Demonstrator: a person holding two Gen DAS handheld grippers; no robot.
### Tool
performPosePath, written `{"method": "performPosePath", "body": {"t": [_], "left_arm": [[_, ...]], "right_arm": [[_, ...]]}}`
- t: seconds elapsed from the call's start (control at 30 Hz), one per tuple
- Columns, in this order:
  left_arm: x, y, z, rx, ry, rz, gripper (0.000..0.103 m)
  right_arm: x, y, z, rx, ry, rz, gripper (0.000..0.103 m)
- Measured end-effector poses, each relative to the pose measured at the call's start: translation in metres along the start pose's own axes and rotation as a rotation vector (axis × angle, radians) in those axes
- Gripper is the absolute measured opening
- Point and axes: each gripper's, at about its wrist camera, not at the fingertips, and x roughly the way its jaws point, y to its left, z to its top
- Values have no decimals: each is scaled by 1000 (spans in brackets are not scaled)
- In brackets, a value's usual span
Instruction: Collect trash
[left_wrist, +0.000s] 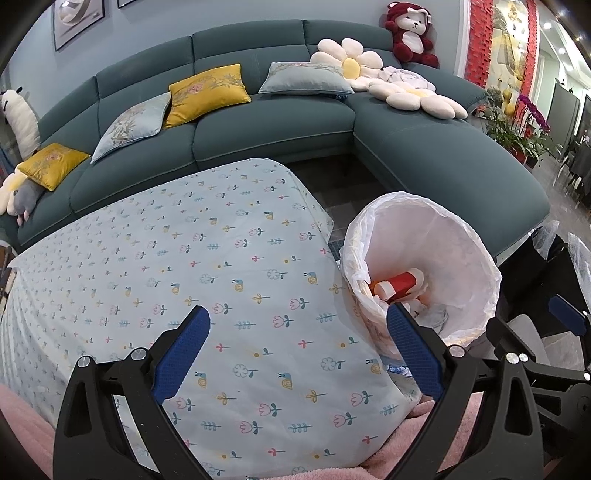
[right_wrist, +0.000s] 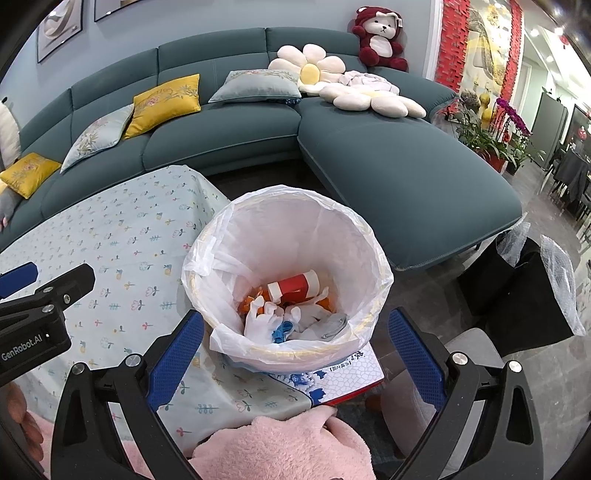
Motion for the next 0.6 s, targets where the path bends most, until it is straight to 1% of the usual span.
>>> {"method": "performPosePath", "body": {"t": [0.27, 0.43, 0.6], "left_arm": [[0, -3, -3, 17, 13, -5, 92], [2, -5, -4, 22, 29, -22, 92], [2, -5, -4, 21, 29, -31, 92]], "right_arm": [[0, 0, 0, 0, 0, 0, 96], [0, -1, 0, 0, 1, -1, 96], [0, -1, -1, 2, 0, -6, 96]]}}
